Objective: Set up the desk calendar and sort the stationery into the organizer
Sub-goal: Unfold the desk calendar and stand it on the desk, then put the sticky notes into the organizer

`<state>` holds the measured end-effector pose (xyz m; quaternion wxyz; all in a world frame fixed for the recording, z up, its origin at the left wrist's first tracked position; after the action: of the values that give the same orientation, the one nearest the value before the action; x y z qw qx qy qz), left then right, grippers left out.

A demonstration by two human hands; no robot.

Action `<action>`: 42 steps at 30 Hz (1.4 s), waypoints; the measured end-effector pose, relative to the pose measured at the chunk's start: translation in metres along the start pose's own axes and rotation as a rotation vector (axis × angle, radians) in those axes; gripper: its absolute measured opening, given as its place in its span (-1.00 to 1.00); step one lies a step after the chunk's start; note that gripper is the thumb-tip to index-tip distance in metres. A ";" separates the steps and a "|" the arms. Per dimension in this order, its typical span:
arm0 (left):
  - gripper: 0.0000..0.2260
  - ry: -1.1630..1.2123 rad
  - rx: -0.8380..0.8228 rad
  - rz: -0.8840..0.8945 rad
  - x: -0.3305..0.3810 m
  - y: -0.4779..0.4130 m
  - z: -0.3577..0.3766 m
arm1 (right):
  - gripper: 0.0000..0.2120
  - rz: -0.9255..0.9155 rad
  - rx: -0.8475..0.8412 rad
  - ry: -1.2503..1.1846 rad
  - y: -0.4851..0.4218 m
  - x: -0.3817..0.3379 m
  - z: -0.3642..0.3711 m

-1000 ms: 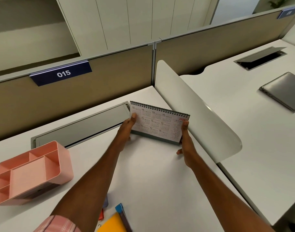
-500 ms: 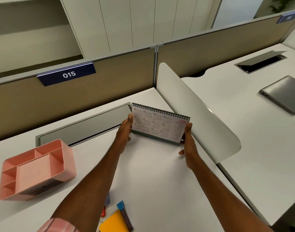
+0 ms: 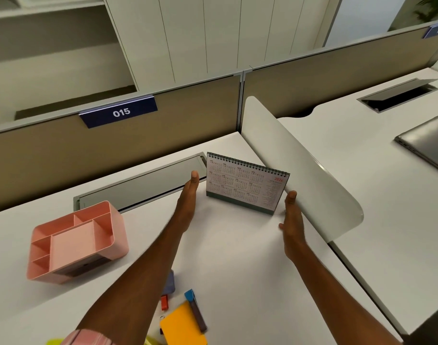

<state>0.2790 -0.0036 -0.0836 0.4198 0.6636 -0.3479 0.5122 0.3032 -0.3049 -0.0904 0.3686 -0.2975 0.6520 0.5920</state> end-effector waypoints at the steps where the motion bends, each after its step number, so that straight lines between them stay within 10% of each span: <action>1: -0.16 -0.003 0.003 0.007 0.000 0.003 -0.002 | -0.48 -0.022 0.028 -0.005 0.002 0.001 -0.004; 10: -0.57 -0.085 0.127 0.082 0.002 0.061 -0.049 | -0.13 -0.021 0.173 0.114 0.027 0.045 -0.020; 27: -0.83 -0.279 0.139 -0.077 -0.061 0.228 -0.118 | -0.53 -0.075 -0.338 0.309 0.153 0.096 0.105; 42: -0.78 -0.552 0.192 -0.202 -0.107 0.268 -0.112 | -0.63 -0.115 -0.430 0.453 0.184 0.133 0.129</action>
<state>-0.0284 -0.0062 -0.1199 0.2935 0.8456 -0.3310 0.2989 0.0951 -0.1485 -0.1032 0.1753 -0.5294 0.5595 0.6131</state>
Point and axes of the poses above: each hand's wrist, its own y-axis away from the middle knuckle, its own z-axis out of the palm, x = y × z, the point moved 8 cm from there along -y, towards the middle knuckle, and after that the axes turned 10 degrees about z, right-handed, at the moved point
